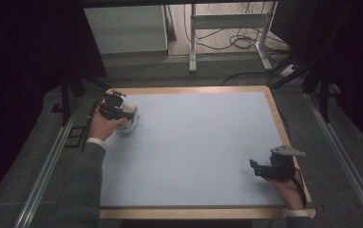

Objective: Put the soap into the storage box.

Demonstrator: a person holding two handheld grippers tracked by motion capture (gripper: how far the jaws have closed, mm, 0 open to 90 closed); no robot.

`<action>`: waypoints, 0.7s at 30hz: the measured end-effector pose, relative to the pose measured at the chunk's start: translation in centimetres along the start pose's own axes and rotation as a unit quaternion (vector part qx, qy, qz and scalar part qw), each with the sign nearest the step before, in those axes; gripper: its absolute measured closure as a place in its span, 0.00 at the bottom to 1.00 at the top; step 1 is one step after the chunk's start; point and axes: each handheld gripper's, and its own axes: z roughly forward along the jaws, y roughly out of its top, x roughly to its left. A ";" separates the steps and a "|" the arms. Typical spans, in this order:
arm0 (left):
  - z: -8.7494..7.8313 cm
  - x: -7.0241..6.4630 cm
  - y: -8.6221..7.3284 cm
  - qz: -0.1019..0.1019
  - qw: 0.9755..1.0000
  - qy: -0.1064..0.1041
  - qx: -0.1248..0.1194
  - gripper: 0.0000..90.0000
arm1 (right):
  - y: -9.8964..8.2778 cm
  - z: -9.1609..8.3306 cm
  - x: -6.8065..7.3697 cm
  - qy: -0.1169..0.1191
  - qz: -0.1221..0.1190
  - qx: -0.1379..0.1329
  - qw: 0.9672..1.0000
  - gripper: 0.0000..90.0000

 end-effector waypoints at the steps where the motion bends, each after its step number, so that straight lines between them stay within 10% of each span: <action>1: 0.3 0.1 0.2 -0.002 1.000 0.003 0.003 0.55 | 0.0 0.0 0.0 0.000 -0.002 0.001 1.000 0.07; 21: 3.8 0.3 0.2 -0.022 0.999 0.026 0.026 0.55 | -0.1 0.1 -0.1 0.001 -0.003 0.003 1.000 0.07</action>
